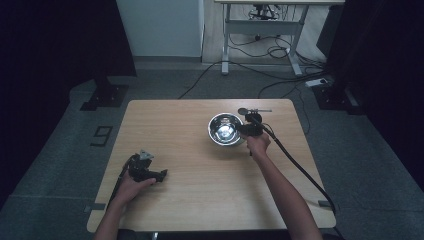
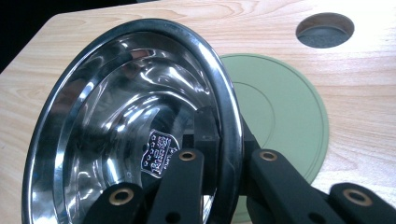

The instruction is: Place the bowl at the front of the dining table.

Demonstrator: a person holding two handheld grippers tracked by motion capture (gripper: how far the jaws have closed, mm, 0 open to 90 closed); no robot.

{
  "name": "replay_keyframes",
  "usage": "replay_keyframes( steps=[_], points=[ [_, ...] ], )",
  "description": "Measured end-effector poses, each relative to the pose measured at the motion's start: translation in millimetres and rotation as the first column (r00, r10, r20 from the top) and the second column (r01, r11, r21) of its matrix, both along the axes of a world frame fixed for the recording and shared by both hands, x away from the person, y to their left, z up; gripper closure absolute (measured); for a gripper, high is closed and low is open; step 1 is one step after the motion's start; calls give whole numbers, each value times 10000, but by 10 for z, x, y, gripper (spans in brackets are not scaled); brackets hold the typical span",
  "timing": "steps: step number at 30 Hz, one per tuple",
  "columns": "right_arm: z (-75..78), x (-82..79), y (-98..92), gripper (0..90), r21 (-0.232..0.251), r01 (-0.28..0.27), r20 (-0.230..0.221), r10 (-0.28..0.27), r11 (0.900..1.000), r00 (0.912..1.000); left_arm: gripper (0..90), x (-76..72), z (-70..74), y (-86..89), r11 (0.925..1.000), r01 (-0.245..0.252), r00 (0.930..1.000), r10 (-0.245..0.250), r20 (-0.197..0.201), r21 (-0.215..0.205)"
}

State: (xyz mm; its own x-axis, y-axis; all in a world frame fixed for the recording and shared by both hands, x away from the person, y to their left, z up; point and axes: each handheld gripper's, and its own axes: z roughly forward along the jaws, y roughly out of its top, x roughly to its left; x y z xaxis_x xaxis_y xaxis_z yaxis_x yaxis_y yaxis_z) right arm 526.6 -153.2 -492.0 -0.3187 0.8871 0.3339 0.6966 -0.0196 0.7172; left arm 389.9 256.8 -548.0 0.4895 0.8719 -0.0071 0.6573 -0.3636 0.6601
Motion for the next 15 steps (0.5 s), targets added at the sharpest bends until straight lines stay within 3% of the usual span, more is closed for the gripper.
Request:
replay_keyframes(
  steps=[15],
  points=[
    [-87, 167, -94, 865, -71, 537, -177, -538, 9985, 9984, 0, 0, 0, 0, 10000, 0, 10000, 0, 0, -1]
  ],
)
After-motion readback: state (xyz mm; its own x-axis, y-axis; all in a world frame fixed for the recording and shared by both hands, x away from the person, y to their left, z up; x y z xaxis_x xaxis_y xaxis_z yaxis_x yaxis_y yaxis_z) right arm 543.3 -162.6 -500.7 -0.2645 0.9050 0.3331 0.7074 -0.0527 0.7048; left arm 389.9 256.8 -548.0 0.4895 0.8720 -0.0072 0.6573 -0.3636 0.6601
